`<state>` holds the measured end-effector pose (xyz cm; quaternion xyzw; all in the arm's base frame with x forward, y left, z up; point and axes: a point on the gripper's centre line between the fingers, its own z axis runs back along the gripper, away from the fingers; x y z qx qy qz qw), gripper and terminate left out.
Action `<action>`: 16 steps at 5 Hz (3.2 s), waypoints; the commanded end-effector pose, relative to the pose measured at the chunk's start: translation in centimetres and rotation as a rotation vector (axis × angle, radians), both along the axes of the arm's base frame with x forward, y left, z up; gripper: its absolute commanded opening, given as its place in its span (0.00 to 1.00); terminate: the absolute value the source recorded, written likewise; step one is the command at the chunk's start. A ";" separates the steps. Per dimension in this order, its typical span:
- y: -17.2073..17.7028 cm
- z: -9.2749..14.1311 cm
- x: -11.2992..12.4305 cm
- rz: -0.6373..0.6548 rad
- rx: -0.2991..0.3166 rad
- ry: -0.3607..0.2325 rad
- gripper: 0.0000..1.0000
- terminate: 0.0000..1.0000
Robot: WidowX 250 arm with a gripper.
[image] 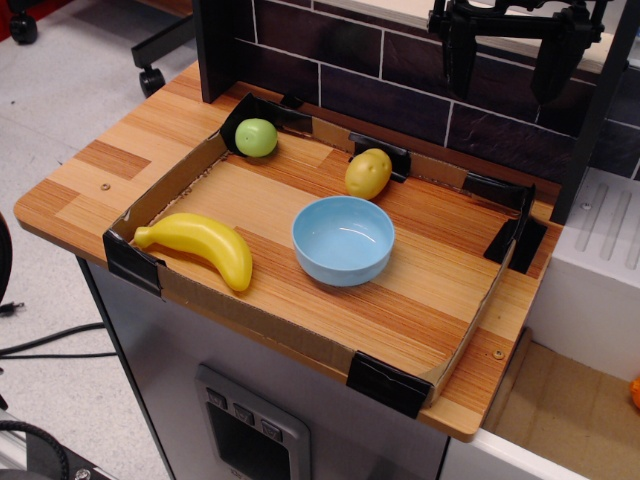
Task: Put pear in bowl
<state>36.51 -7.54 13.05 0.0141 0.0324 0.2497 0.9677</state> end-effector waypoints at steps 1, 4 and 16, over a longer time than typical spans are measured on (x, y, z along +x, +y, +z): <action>0.0 0.0 0.0 0.000 0.000 0.000 1.00 0.00; 8.3 0.9 -1.7 -0.275 0.008 -0.008 1.00 0.00; 18.5 -10.1 1.6 -0.288 0.143 -0.111 1.00 0.00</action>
